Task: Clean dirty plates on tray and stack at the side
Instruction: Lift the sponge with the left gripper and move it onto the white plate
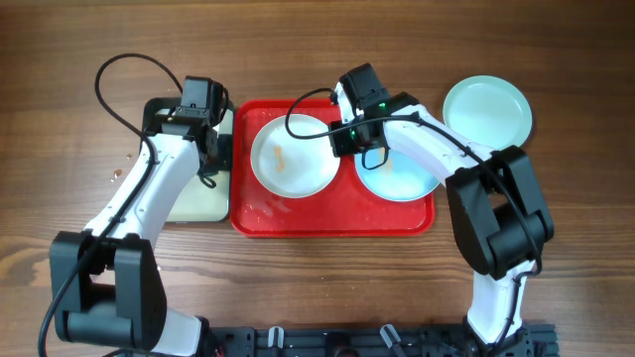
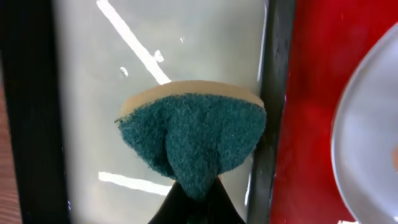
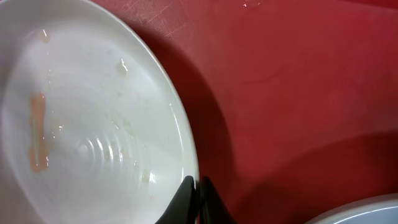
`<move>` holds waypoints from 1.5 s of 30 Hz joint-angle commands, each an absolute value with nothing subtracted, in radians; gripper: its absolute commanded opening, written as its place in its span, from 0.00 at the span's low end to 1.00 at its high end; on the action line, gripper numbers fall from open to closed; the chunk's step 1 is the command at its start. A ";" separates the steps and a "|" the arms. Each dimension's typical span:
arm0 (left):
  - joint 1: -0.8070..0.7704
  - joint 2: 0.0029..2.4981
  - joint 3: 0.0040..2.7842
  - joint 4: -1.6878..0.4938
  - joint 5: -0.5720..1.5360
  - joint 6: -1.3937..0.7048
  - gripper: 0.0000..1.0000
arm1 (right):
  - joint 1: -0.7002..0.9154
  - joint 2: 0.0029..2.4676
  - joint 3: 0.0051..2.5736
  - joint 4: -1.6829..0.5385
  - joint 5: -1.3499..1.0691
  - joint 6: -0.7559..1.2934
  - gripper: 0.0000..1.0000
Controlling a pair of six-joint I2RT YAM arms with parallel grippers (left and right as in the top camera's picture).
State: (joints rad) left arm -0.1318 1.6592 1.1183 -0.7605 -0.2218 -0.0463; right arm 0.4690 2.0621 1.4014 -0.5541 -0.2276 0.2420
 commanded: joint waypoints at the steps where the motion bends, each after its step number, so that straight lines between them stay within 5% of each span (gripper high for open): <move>1: -0.134 1.657 1.114 -0.704 -0.374 -0.060 0.04 | 0.475 2.088 1.398 -0.559 -0.220 0.270 0.04; 6: -0.134 1.620 1.122 -0.638 -0.466 -0.051 0.04 | 0.475 2.088 1.398 -0.558 -0.220 0.270 0.04; 17: -0.134 1.620 1.205 -0.696 0.196 -0.201 0.04 | 0.475 2.088 1.398 -0.559 -0.220 0.291 0.04; 45: -0.277 1.751 1.203 -0.709 0.117 -0.320 0.04 | 0.475 2.088 1.398 -0.569 -0.273 0.352 0.04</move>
State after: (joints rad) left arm -0.2638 1.7439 1.1824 -0.7109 0.1616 -0.3031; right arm 0.4690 2.0628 1.4014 -0.5648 -0.2546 0.3332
